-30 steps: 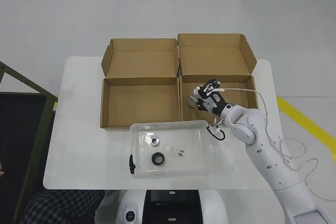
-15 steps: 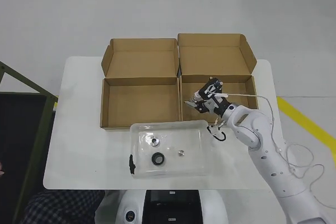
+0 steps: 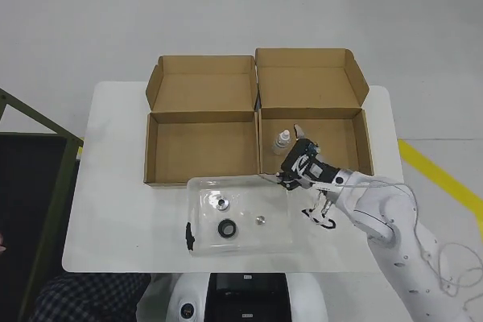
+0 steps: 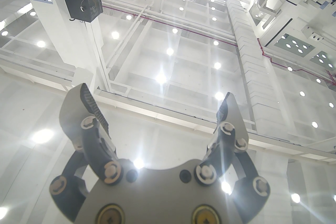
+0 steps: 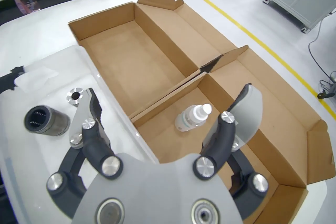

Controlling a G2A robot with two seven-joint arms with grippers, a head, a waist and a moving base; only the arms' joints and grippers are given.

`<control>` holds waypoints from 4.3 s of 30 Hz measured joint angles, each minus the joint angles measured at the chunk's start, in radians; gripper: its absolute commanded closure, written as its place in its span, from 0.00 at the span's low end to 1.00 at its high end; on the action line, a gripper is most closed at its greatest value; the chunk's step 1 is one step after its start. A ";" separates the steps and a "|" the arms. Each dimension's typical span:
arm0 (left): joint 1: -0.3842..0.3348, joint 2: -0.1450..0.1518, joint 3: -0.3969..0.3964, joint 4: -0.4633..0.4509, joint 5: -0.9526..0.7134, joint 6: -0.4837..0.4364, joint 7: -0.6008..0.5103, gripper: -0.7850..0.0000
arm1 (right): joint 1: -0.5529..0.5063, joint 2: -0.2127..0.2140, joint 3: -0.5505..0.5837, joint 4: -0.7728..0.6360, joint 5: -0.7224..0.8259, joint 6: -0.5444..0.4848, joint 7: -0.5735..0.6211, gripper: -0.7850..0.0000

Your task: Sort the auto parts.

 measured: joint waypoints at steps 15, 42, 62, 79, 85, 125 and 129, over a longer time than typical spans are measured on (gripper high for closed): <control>0.000 0.000 0.000 0.000 0.000 0.000 0.000 0.00 | -0.157 0.022 -0.066 -0.079 -0.110 -0.136 0.093 0.00; 0.000 0.000 0.000 0.000 0.000 0.000 0.000 0.00 | -0.075 0.026 -0.148 0.038 -0.065 -0.169 0.212 0.04; 0.000 0.000 0.000 0.000 0.000 0.000 0.000 0.00 | 0.005 0.017 -0.222 0.162 -0.041 -0.148 0.233 0.31; 0.000 0.000 0.000 0.000 0.000 0.000 0.000 0.00 | 0.034 0.017 -0.250 0.184 -0.034 -0.147 0.256 0.92; 0.000 0.000 0.000 0.000 0.000 0.000 0.000 0.00 | 0.023 0.021 -0.247 0.140 -0.031 -0.151 0.248 1.00; 0.000 0.000 0.000 0.000 0.000 0.000 0.000 0.00 | -0.104 0.051 0.096 0.010 0.396 -0.189 -0.408 1.00; 0.000 0.000 0.000 0.000 0.000 0.000 0.000 0.00 | -0.115 0.048 0.105 0.020 0.429 -0.195 -0.465 1.00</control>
